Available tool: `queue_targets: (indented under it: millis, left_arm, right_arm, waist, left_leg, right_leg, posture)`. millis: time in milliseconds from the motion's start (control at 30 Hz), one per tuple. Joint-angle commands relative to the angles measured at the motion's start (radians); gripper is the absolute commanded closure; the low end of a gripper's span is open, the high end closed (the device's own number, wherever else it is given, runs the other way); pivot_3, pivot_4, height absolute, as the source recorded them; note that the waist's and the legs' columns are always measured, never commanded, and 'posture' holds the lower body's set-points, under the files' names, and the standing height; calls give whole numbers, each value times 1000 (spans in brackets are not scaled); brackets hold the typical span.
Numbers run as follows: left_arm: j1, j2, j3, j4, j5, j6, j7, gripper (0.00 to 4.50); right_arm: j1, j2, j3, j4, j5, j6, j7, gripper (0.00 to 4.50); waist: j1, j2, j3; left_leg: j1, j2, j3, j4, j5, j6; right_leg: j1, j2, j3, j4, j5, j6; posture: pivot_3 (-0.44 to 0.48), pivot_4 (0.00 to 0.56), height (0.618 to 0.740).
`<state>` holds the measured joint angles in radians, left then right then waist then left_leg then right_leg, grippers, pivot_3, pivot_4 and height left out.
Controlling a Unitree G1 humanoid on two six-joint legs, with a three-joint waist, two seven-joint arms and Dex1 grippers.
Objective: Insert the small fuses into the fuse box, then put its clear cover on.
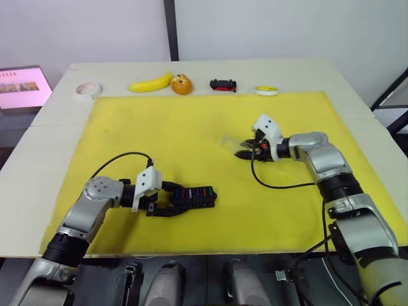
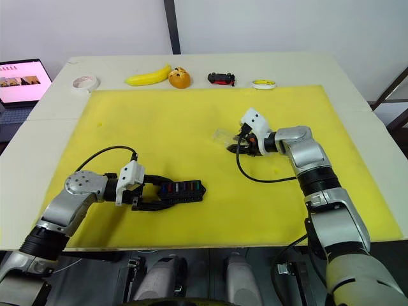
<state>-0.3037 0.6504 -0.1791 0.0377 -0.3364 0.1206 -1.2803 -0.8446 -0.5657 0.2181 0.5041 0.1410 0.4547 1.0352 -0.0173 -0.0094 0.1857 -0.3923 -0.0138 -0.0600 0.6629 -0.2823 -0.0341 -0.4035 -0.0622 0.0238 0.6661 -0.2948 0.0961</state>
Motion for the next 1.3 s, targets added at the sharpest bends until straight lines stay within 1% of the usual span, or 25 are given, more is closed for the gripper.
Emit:
queue_targets:
  millis: [33,100,267,400,500,633,733,967,1000,1033,1100,1300]
  left_arm:
    - [10,14,5,-17,-2,4,-22,1950]
    - [4,16,7,-15,-10,15,-29,1950]
    - [-5,19,8,-13,-25,28,-55,1950]
    - [-11,19,6,-6,-26,33,-75,1950]
    - [-17,13,9,4,-30,27,-93,1950]
    - [-23,7,8,20,-24,13,-102,1950]
    - [-28,-1,2,40,7,-27,-91,1950]
    - [-27,1,-10,49,60,-83,-71,1950]
    - [-28,4,-8,50,60,-77,-70,1450]
    - [-29,4,-3,51,56,-70,-66,858]
    - [-30,7,2,52,57,-74,-69,56]
    - [-22,34,21,50,31,-59,-96,56]
  right_arm:
    - [-3,-35,-39,-152,23,35,23,2779]
    - [14,-72,-36,-311,45,102,53,2779]
    - [37,-127,-20,-673,155,345,85,2779]
    - [53,-151,2,-855,224,459,88,2779]
    - [59,-135,26,-976,279,550,60,2779]
    - [74,-95,77,-1058,313,618,1,2779]
    - [94,-84,123,-1074,300,611,-37,2779]
    - [101,-93,138,-1083,313,605,-67,2779]
    - [102,-94,139,-1086,316,605,-68,2779]
    - [102,-95,139,-1088,318,605,-69,2779]
    - [101,-98,142,-1092,322,603,-71,2779]
    - [99,-95,159,-1088,319,593,-84,2779]
  waist:
    - [0,0,0]
    - [1,0,0]
    - [0,1,0]
    - [3,0,0]
    - [3,0,0]
    - [3,0,0]
    - [3,0,0]
    - [3,0,0]
    - [3,0,0]
    - [3,0,0]
    - [3,0,0]
    - [0,0,0]
  left_leg:
    - [0,0,0,0,0,0]
    - [-1,0,0,0,0,0]
    - [-2,0,-1,0,0,0]
    - [-2,0,-1,0,0,0]
    - [-2,0,-1,0,0,0]
    - [-2,0,-1,0,0,0]
    - [-2,0,-1,0,0,0]
    - [-2,0,-1,0,0,0]
    - [-2,0,-1,0,0,0]
    - [-2,0,-1,0,0,0]
    - [-2,0,-1,0,0,0]
    - [-2,0,-1,0,0,0]
  right_leg:
    - [0,0,0,0,0,0]
    - [-1,0,0,0,0,0]
    - [-2,0,0,0,0,0]
    - [-2,0,0,0,0,0]
    - [-2,0,0,0,0,0]
    - [-2,0,0,0,0,0]
    - [-2,0,0,0,0,0]
    - [-2,0,0,0,0,0]
    - [-2,0,0,0,0,0]
    - [-2,0,0,0,0,0]
    - [-2,0,0,0,0,0]
    - [-2,0,0,0,0,0]
  posture:
    - [0,150,740]
    - [0,150,740]
    - [0,150,740]
    - [0,150,740]
    - [0,150,740]
    - [0,150,740]
    - [0,150,740]
    - [0,150,740]
    - [0,150,740]
    - [0,150,740]
    - [0,150,740]
    - [0,150,740]
